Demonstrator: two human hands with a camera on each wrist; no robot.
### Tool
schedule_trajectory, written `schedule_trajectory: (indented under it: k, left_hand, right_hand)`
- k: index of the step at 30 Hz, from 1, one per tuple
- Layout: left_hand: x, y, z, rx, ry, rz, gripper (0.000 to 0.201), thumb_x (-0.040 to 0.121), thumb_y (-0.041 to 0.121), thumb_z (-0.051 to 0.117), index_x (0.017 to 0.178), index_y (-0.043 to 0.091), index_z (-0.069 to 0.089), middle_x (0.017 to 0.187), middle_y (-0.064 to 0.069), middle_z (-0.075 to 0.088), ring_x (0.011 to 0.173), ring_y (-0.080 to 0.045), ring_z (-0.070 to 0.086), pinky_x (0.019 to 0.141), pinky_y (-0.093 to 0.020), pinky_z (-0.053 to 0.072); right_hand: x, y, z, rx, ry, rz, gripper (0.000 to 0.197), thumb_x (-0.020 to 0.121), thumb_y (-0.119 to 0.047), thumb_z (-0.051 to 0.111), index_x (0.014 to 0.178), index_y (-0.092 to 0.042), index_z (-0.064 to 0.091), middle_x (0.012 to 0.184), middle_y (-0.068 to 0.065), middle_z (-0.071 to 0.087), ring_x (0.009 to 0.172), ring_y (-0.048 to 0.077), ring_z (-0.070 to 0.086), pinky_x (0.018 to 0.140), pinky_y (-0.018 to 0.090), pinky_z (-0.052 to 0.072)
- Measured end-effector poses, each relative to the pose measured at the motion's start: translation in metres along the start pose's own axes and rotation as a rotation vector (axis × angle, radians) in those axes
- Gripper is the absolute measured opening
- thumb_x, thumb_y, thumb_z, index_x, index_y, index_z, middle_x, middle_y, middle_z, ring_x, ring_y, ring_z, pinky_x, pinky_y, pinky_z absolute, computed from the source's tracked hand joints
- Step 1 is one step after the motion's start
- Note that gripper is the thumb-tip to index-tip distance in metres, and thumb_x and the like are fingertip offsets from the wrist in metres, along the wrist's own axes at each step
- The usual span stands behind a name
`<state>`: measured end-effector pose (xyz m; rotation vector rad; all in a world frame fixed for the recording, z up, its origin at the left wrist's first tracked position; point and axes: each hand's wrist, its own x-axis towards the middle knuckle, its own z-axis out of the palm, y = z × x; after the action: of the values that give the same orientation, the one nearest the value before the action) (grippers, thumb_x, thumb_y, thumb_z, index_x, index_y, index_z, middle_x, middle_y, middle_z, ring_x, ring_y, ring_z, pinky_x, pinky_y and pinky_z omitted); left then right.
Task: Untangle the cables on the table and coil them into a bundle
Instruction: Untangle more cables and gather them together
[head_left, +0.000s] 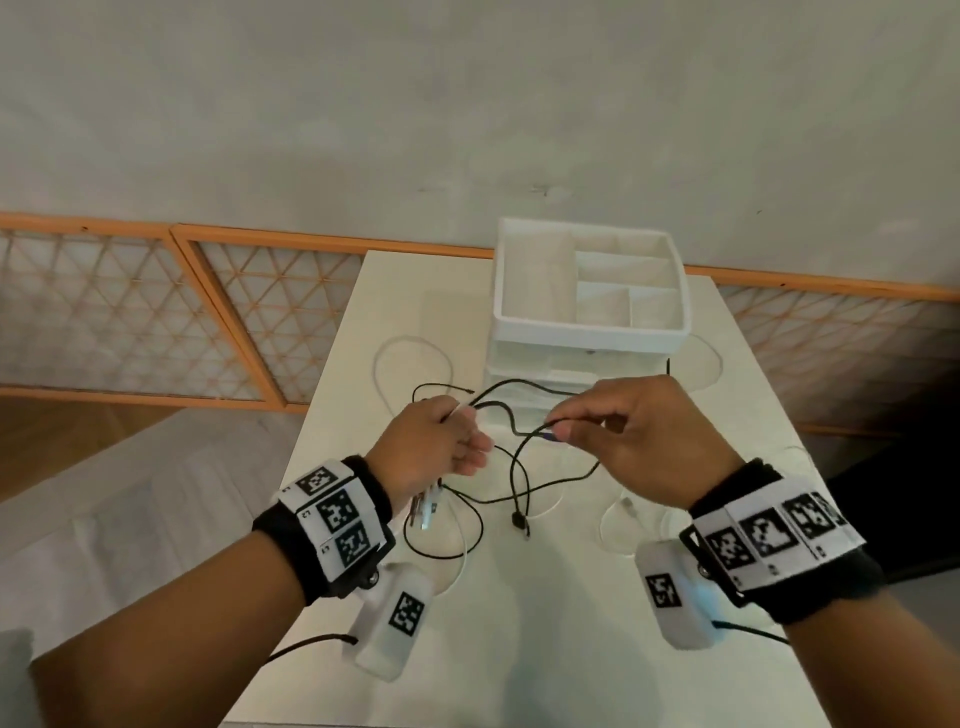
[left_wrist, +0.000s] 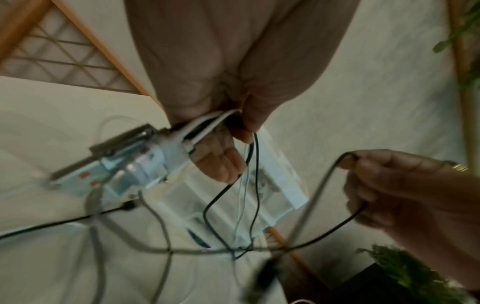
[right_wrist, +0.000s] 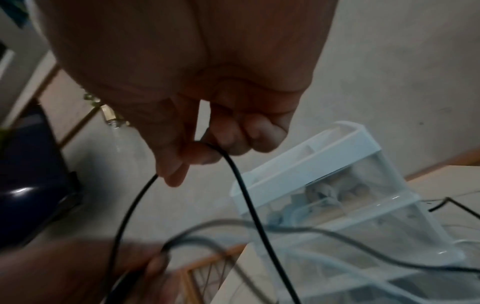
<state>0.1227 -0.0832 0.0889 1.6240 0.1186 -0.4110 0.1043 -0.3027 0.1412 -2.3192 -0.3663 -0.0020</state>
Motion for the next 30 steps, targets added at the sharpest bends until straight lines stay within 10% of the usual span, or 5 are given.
schedule_trajectory:
  k: [9, 14, 18, 23, 30]
  left_hand:
    - [-0.002, 0.022, 0.027, 0.126, -0.073, 0.107, 0.038, 0.100, 0.037, 0.049, 0.069, 0.016, 0.054, 0.051, 0.007, 0.037, 0.043, -0.012, 0.027, 0.044, -0.022, 0.025]
    - [-0.007, 0.046, -0.004, 0.171, 0.017, 0.273, 0.041, 0.090, 0.046, 0.062, 0.058, 0.022, 0.055, 0.049, 0.005, 0.024, 0.041, -0.014, 0.020, 0.044, -0.021, 0.021]
    - [-0.003, 0.046, -0.019, 0.198, 0.084, 0.297, 0.044, 0.092, 0.048, 0.060, 0.057, 0.023, 0.052, 0.052, 0.000, 0.021, 0.038, -0.014, 0.019, 0.046, -0.021, 0.022]
    - [0.006, 0.027, -0.025, 0.291, 0.210, 0.178, 0.046, 0.094, 0.047, 0.057, 0.063, 0.013, 0.048, 0.059, -0.007, 0.025, 0.049, -0.018, 0.022, 0.049, -0.026, 0.024]
    - [0.009, 0.016, -0.021, 0.236, 0.211, 0.048, 0.048, 0.096, 0.048, 0.052, 0.067, 0.010, 0.052, 0.052, 0.002, 0.029, 0.046, -0.016, 0.021, 0.045, -0.022, 0.022]
  right_hand:
    - [0.000, 0.016, 0.006, -0.125, 0.349, 0.055, 0.005, 0.081, -0.021, 0.077, 0.077, -0.022, 0.076, 0.061, -0.018, 0.063, 0.063, -0.008, 0.058, 0.062, 0.005, 0.040]
    - [-0.018, 0.104, -0.001, -0.207, 0.348, 0.568, 0.019, 0.087, -0.031, 0.072, 0.097, -0.016, 0.079, 0.099, 0.004, 0.075, 0.100, 0.023, 0.068, 0.085, 0.025, 0.043]
    - [-0.032, 0.151, 0.010, -0.058, 0.202, 0.884, 0.023, 0.089, -0.040, 0.061, 0.091, -0.022, 0.076, 0.073, 0.007, 0.073, 0.073, 0.030, 0.071, 0.072, 0.031, 0.057]
    - [-0.007, 0.133, -0.037, 0.351, 0.719, 0.568, 0.014, 0.089, -0.027, 0.051, 0.086, -0.029, 0.064, 0.091, 0.010, 0.071, 0.057, 0.025, 0.065, 0.055, 0.033, 0.050]
    - [0.031, 0.125, -0.072, 0.352, 0.574, 0.393, 0.024, 0.095, -0.014, 0.046, 0.087, -0.032, 0.059, 0.115, -0.002, 0.060, 0.068, 0.021, 0.068, 0.057, 0.032, 0.050]
